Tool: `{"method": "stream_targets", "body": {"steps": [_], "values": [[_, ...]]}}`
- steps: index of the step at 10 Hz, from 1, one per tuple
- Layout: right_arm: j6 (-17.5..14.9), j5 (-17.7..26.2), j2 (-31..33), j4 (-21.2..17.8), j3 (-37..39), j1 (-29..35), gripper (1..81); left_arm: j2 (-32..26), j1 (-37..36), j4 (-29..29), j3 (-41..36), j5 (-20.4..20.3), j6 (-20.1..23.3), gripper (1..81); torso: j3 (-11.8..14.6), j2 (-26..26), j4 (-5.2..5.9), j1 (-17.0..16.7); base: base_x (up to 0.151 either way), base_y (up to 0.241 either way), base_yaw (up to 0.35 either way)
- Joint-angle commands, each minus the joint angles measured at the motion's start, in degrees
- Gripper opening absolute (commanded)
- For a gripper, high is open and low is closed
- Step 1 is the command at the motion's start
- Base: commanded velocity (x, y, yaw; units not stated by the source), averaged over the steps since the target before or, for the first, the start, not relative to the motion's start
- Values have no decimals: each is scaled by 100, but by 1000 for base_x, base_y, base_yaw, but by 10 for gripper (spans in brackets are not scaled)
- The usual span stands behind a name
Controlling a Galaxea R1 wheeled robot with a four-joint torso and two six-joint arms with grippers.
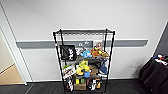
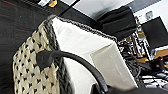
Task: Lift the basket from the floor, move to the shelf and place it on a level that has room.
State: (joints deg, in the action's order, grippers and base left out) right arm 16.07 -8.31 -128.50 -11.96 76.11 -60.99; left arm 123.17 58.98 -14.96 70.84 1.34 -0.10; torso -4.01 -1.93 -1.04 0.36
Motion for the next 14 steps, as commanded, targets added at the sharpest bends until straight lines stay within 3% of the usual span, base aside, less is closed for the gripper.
{"method": "stream_targets", "body": {"steps": [1, 14], "values": [[37, 111, 173, 18, -369, 592, 10, -152, -584, 72, -281, 209, 36, 10, 0, 0, -2, 0, 117, 0, 0], [37, 102, 261, 18, -413, 557, 10, -178, -584, 72, -299, 217, 36, 10, 0, 0, -2, 2, 116, 0, 0]]}}
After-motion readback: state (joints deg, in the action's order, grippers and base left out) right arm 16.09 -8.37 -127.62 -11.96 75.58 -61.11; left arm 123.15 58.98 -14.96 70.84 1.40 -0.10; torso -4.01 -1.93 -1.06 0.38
